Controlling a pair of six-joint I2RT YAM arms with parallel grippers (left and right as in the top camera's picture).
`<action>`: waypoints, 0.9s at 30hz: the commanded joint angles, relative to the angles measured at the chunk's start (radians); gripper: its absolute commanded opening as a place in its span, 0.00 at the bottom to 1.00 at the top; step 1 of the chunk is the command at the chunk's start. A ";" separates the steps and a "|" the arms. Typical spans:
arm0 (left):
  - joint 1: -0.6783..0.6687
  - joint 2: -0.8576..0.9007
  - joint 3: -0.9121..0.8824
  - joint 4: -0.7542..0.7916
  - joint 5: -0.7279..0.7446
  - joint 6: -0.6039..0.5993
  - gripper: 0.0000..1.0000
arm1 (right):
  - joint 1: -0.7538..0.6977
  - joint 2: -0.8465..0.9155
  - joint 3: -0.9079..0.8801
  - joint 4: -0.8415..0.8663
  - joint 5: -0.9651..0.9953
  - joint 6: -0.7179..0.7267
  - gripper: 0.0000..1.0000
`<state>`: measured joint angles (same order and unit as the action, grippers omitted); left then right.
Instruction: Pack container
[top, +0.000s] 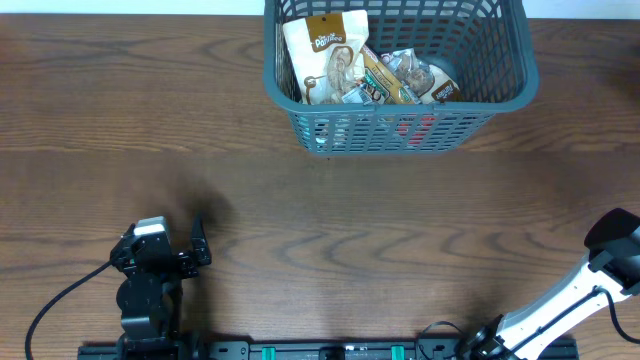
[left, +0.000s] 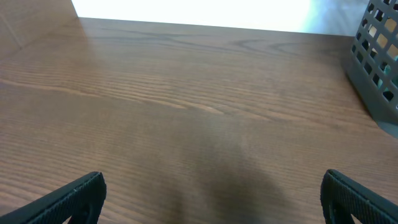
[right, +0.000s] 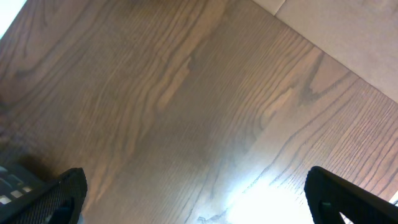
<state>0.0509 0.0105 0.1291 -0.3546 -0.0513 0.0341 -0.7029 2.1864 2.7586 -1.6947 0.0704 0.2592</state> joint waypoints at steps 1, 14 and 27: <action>0.005 -0.007 -0.021 -0.003 0.014 0.006 0.98 | -0.003 0.000 0.002 -0.003 0.000 -0.005 0.99; 0.005 -0.007 -0.021 -0.003 0.014 0.006 0.99 | 0.001 0.000 0.002 -0.003 0.000 -0.005 0.99; 0.005 -0.007 -0.021 -0.003 0.014 0.006 0.99 | 0.095 -0.191 -0.004 -0.003 0.000 -0.006 0.99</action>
<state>0.0509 0.0105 0.1291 -0.3550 -0.0513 0.0341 -0.6552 2.1155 2.7529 -1.6947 0.0711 0.2592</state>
